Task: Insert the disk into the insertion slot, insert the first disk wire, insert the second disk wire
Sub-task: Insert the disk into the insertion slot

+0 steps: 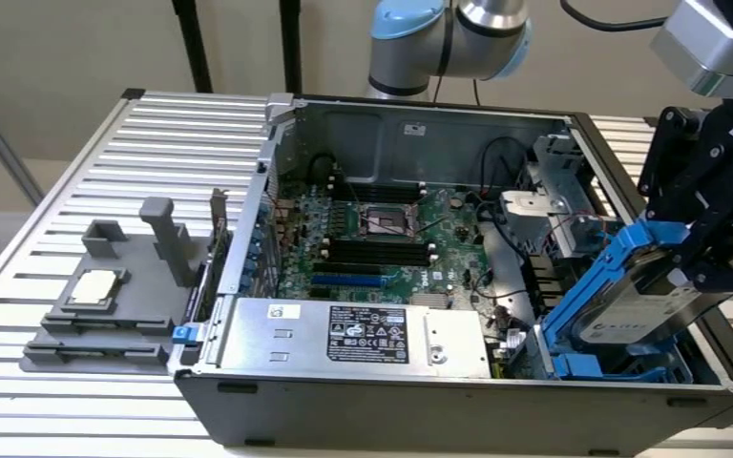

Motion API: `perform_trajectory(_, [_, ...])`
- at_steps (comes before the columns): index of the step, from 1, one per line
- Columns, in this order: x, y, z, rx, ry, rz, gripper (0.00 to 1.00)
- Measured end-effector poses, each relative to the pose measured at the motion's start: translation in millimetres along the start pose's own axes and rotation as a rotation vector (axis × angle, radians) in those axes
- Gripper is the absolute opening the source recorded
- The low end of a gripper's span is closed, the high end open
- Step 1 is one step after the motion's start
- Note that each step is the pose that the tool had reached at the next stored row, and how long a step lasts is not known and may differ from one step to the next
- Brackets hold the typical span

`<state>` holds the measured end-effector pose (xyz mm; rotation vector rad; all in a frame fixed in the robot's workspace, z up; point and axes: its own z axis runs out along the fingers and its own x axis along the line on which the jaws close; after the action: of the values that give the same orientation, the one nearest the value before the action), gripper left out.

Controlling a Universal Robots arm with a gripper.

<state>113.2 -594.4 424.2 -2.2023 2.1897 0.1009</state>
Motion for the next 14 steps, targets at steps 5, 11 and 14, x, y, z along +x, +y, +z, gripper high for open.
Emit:
perform_trajectory(5, [0.1,0.0,2.2,0.0,-0.0004,0.0,0.4])
perform_trajectory(11, [0.2,-0.1,3.9,0.0,-0.0018,0.0,0.4])
perform_trajectory(14, [0.6,-0.2,8.6,0.0005,-0.0019,-0.001,0.4])
